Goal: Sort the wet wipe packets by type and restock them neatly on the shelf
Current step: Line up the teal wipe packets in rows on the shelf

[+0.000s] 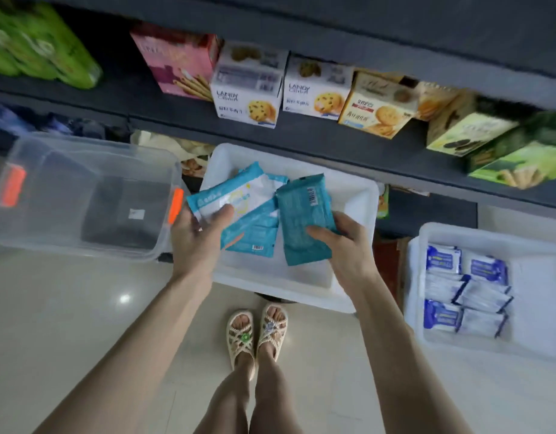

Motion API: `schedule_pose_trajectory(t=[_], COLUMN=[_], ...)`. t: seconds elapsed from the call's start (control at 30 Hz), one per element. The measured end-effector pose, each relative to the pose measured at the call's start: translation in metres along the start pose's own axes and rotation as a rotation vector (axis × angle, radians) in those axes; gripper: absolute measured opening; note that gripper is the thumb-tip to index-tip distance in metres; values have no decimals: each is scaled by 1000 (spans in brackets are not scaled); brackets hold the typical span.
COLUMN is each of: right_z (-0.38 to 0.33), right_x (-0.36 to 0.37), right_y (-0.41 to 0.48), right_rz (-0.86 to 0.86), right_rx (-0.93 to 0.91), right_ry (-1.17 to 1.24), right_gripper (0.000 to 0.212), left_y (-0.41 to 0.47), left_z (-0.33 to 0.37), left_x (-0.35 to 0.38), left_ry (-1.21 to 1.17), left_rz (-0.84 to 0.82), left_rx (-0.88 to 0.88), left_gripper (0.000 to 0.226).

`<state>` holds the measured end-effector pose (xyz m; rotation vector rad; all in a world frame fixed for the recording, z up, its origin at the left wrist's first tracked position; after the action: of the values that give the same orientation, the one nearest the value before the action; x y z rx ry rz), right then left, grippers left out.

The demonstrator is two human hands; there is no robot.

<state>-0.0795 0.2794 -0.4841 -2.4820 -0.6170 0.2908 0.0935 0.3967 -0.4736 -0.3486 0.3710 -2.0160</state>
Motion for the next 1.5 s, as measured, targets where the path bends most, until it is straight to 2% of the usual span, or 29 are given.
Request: schedule_pose_trajectory(t=[0.07, 0.13, 0.37, 0.43, 0.5, 0.6, 0.7, 0.9, 0.93, 1.03, 1.1, 1.2, 1.3, 1.5], right_z=[-53, -107, -287, -332, -370, -417, -457, -528, -538, -563, -576, -591, -602, -614], right_x=[-1, -1, 14, 21, 30, 42, 55, 97, 102, 117, 124, 127, 122, 100], right_y=[-22, -47, -123, -140, -153, -164, -166, -136, -130, -111, -96, -73, -54, -22], right_rz=[-13, -64, -258, -290, -316, -280, -210, -55, -9, 98, 167, 236, 235, 239], right_rx=[-51, -103, -376, -478, -538, -585, -649, -854, -869, -841, -816, -792, -788, -762], right_ry=[35, 78, 162, 140, 119, 66, -16, -83, -83, -62, -80, -98, -94, -102], right_gripper=[20, 18, 20, 29, 27, 44, 36, 15, 19, 51, 59, 59, 48, 44], left_y=[-21, -40, -88, -95, -97, -90, -70, -12, 0, 37, 61, 91, 111, 136], left_z=[47, 94, 267, 310, 349, 399, 441, 508, 518, 543, 554, 564, 569, 572], left_x=[11, 22, 60, 66, 70, 74, 78, 84, 84, 86, 90, 101, 114, 138], left_ry=[-51, -104, -64, -124, -202, -255, -288, -277, -275, -236, -206, -154, -140, -3], left_rz=[0, -38, -282, -352, -420, -495, -536, -688, -701, -721, -720, -709, -723, -744], left_rx=[32, 67, 352, 386, 407, 431, 450, 469, 469, 485, 484, 457, 404, 469], left_gripper=[17, 19, 29, 23, 15, 17, 19, 19, 19, 18, 19, 15, 13, 31])
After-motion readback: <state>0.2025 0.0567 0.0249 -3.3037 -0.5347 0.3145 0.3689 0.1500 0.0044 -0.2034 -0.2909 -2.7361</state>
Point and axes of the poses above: each hand's wrist, its own y-axis towards the middle knuckle, its own x-axis out of the palm, z = x × y, the point moved 3 cm from there along y, towards the middle knuckle, and after that the axes turned 6 degrees about -y, right-handed, at the moved point
